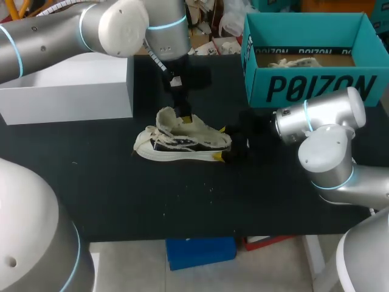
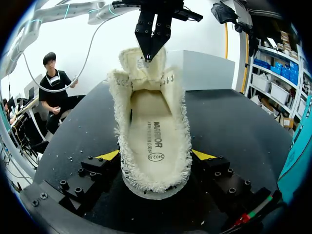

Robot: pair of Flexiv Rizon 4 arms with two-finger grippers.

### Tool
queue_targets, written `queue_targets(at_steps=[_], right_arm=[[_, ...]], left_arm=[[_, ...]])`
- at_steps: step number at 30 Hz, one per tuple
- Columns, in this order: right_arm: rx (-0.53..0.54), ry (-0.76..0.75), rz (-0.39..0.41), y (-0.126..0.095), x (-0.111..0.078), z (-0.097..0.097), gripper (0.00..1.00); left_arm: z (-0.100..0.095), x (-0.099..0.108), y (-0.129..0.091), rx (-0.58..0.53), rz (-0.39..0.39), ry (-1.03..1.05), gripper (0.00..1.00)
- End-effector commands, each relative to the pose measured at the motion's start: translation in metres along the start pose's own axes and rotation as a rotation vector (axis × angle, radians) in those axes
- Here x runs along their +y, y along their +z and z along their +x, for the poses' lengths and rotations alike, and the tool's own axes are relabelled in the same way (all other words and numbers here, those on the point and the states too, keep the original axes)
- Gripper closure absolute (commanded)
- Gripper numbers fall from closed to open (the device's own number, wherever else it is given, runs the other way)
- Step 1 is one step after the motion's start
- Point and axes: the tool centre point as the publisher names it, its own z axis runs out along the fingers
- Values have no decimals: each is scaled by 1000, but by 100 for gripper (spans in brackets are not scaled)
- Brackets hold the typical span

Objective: Take the shoe out of the shoebox, open the shoe tongue, remove and reinsert the insole, then place the shoe into the shoebox

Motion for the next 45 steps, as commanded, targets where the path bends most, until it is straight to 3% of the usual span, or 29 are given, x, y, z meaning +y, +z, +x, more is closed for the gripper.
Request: queue_targets(at_steps=[1, 45], right_arm=[[-1, 1, 3, 2, -1, 0, 100], [-1, 1, 3, 2, -1, 0, 100]], left_arm=[[-1, 3, -5, 6, 12, 10, 100], [8, -3, 83, 128, -19, -8, 100]])
